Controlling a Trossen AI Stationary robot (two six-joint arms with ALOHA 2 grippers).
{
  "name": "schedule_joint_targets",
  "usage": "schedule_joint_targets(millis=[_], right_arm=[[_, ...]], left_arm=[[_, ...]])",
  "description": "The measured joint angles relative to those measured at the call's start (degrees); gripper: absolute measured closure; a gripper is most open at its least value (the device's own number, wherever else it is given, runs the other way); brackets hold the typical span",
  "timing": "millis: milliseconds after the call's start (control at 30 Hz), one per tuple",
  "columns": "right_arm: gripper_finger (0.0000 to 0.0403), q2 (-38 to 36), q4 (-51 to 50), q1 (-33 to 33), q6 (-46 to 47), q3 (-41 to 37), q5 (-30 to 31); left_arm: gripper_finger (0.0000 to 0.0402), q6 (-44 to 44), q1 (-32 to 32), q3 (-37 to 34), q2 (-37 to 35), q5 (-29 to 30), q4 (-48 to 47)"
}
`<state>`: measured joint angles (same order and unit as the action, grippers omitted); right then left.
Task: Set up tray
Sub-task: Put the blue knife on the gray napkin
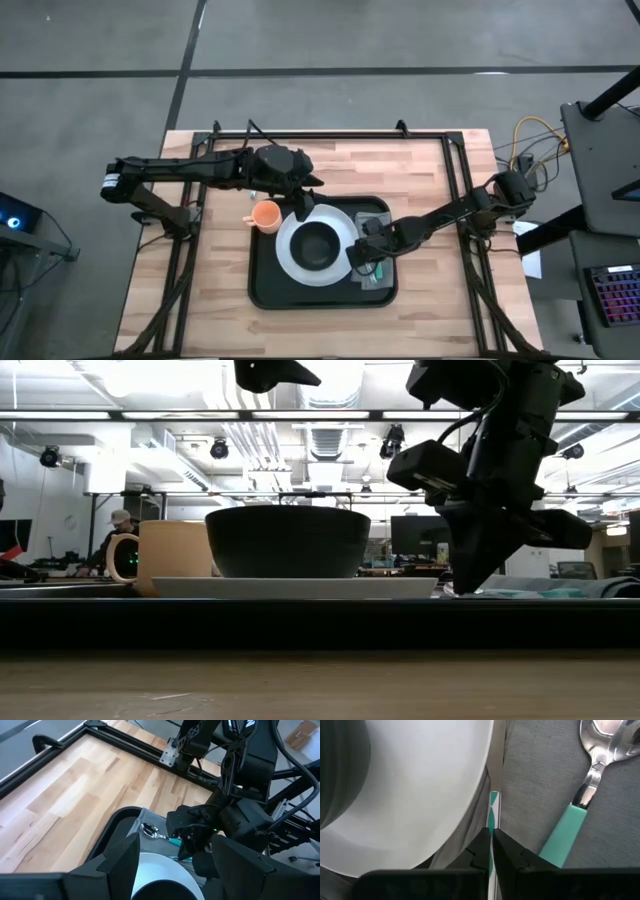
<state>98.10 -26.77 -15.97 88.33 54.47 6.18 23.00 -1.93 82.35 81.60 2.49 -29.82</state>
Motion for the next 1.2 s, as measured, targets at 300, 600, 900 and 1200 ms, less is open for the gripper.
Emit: schedule_joint_targets(millis=[300,600,900,1200], right_arm=[[0.0350,-0.02,-0.04,-0.02,-1.27,0.29,-0.84],[0.0294,0.22,-0.08,-0.02,-0.79,0.16,-1.28],[0.0303,0.22,0.14,0.00,-1.77,0.69,-1.69],[0.0316,3.12,0.58,0.11,-1.70,1.37,-1.94]], left_arm=[[0.0175,-1.30,0.00,0.00,0.02,-1.07,0.00],[0.0175,-1.51,0.00,-0.04,0.02,-1.08,0.00],[0.0175,-1.51,0.00,-0.04,0.02,-1.07,0.03],[0.0175,-1.51,-0.02,-0.04,0.02,-1.06,0.11]])
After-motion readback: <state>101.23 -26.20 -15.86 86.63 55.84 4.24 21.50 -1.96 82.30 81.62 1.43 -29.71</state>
